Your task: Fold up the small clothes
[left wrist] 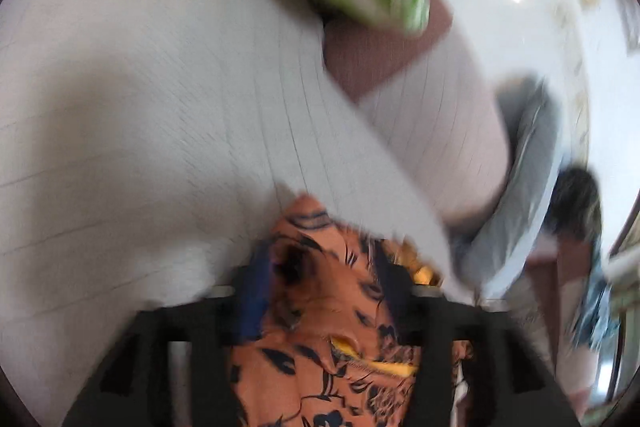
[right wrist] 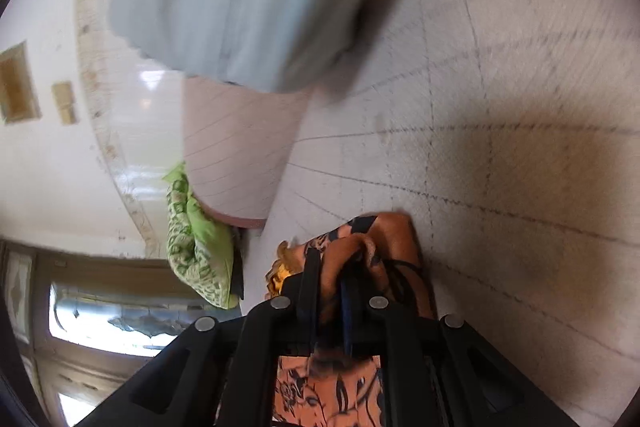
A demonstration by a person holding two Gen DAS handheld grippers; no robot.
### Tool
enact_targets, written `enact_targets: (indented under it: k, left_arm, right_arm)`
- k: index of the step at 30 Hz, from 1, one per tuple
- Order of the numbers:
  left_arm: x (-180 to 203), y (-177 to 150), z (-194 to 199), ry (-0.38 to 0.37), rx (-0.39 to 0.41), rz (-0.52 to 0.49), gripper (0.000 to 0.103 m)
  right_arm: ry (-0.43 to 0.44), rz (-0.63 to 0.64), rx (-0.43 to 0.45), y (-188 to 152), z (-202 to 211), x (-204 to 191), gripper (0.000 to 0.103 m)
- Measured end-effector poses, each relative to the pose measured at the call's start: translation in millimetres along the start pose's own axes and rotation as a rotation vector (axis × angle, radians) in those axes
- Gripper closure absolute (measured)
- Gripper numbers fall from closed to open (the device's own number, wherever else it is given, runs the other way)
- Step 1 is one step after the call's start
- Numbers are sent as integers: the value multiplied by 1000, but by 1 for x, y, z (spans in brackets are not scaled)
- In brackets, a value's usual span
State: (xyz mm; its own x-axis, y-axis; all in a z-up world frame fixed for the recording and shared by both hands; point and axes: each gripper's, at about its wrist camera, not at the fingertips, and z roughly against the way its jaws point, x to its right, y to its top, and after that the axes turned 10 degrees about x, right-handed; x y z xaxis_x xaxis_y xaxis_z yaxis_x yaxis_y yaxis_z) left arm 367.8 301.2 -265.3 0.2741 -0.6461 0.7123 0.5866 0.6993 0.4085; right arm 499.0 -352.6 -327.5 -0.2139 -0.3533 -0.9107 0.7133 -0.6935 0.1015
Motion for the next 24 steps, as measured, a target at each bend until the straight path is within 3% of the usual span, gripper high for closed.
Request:
enact_targets:
  k: [1, 2, 3, 4, 6, 8, 10, 13, 16, 19, 21, 24]
  left_arm:
    - [-1, -2, 18, 25, 59, 12, 25]
    - [1, -8, 41, 66, 114, 12, 25]
    - [5, -15, 55, 96, 134, -7, 25]
    - [15, -28, 69, 131, 141, -53, 25]
    - [34, -56, 81, 190, 102, -162, 25]
    - [52, -93, 89, 234, 94, -234, 25]
    - [64, -117, 83, 228, 76, -266, 25]
    - [79, -144, 68, 215, 19, -343, 25]
    - [79, -148, 58, 283, 44, -430, 25]
    - [67, -143, 41, 358, -6, -444, 25]
    - [58, -135, 32, 360, -37, -412, 25]
    - [55, -126, 27, 370, -64, -412, 25]
  right_arm:
    - [-3, 9, 28, -1, 10, -3, 85]
    - [-17, 9, 62, 0, 22, -7, 64]
    - [-43, 10, 99, -1, 34, -12, 34]
    - [-75, 27, 154, -4, 47, -20, 31]
    - [-169, 194, 196, -19, 61, -53, 31]
    - [-216, 378, 145, -47, 53, -90, 34]
    - [-243, 545, 63, -89, 32, -122, 37]
    - [-259, 731, -127, -169, -22, -154, 45]
    - [-275, 815, -262, -230, -68, -156, 51]
    - [-331, 898, -357, -271, -110, -144, 62]
    - [-370, 937, -346, -275, -134, -145, 64]
    - [-383, 960, -230, -248, -169, -168, 64]
